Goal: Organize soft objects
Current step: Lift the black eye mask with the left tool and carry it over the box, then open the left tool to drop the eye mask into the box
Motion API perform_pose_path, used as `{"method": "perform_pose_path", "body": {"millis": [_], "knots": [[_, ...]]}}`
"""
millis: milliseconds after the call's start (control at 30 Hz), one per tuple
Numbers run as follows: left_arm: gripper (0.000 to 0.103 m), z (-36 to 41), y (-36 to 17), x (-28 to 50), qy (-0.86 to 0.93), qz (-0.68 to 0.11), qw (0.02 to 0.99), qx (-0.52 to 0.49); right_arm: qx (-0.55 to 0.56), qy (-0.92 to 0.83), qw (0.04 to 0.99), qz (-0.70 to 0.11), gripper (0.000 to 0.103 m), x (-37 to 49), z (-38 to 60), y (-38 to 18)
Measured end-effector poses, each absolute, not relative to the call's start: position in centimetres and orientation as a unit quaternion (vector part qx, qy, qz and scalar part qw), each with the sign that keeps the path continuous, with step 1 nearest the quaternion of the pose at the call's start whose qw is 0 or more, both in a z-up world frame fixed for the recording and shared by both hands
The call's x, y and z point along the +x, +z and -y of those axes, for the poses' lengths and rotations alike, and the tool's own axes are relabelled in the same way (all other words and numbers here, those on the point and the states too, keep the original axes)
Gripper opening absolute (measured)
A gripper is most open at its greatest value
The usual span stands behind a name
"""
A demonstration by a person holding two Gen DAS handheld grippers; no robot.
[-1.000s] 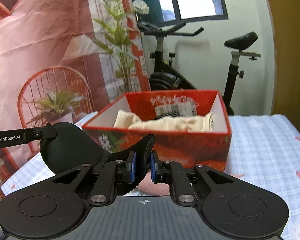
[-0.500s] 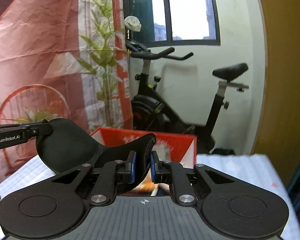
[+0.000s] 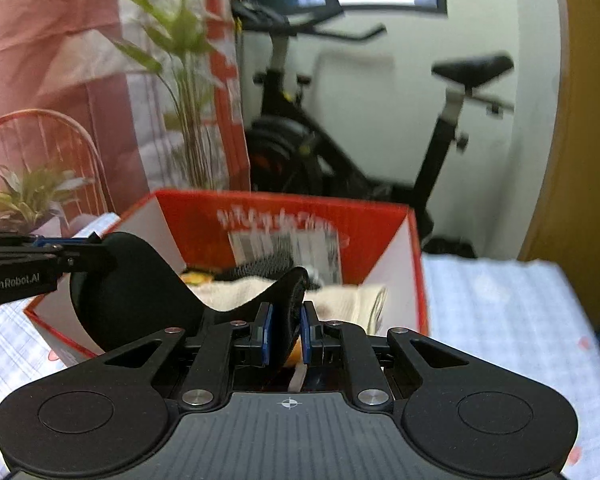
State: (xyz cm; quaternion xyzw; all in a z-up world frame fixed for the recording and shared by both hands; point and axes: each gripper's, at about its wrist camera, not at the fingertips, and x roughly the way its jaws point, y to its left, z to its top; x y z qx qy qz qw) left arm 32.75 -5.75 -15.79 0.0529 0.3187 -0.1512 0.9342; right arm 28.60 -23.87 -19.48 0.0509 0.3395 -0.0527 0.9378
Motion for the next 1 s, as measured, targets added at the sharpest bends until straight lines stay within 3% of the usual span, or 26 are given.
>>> {"method": "perform_pose_path", "body": {"millis": [333, 433, 500, 633, 700, 767, 900, 1000], "knots": [[0.014, 5.1, -17.0, 33.8, -0.154, -0.342, 0.925, 0.062, 0.084, -0.059, 0.925, -0.366, 0.012, 29.3, 24.2, -21.6], [0.03, 5.4, -17.2, 33.1, -0.151, -0.332, 0.926, 0.094, 0.083, -0.057, 0.925, -0.367, 0.013, 29.2, 24.5, -21.6], [0.053, 5.0, -16.9, 32.8, -0.153, -0.327, 0.928, 0.09, 0.065, -0.055, 0.931, -0.355, 0.025, 28.8, 24.2, -21.4], [0.073, 4.1, -15.7, 32.1, -0.154, -0.315, 0.934, 0.07, 0.035, -0.062, 0.937, -0.343, 0.033, 27.8, 23.5, -20.5], [0.092, 3.6, -15.0, 31.7, -0.153, -0.311, 0.936, 0.063, 0.036, -0.063, 0.938, -0.339, 0.054, 27.4, 23.4, -20.1], [0.102, 3.3, -14.5, 31.1, -0.147, -0.309, 0.938, 0.058, 0.029, -0.068, 0.94, -0.333, 0.07, 26.9, 23.3, -19.6], [0.103, 2.5, -13.4, 29.9, -0.143, -0.303, 0.941, 0.051, 0.039, -0.071, 0.942, -0.326, 0.099, 25.8, 23.5, -18.5], [0.103, 2.0, -12.9, 29.0, -0.136, -0.298, 0.944, 0.044, 0.06, -0.076, 0.942, -0.32, 0.103, 24.9, 23.8, -17.9]]}}
